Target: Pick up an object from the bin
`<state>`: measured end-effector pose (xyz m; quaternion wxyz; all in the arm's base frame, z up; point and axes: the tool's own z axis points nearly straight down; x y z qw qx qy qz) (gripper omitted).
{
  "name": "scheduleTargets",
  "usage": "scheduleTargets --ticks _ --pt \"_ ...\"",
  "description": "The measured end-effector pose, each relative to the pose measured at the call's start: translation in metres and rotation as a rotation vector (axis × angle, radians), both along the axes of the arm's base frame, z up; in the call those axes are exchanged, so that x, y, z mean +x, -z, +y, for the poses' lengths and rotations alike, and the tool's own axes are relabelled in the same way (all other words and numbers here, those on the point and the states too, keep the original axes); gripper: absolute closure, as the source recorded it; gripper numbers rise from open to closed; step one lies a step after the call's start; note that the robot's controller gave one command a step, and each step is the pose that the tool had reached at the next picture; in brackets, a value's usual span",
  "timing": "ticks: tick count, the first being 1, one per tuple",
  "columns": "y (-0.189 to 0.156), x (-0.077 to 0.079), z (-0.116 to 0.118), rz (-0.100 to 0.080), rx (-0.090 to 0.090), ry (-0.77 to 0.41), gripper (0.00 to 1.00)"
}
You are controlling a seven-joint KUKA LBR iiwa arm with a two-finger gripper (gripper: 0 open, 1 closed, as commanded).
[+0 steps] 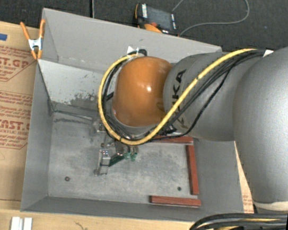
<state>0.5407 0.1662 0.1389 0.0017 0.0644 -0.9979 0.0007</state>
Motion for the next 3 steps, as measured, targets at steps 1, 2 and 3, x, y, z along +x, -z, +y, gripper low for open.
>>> scheduleTargets --ticks 1,2,3 --pt "0.0682 -0.0242 -0.0756 0.005 -0.002 -0.048 0.00" --pt "0.0644 -0.0220 -0.0704 -0.002 0.003 -0.053 1.00" --pt "0.0644 -0.0220 -0.0704 -0.002 0.003 -0.053 0.00"
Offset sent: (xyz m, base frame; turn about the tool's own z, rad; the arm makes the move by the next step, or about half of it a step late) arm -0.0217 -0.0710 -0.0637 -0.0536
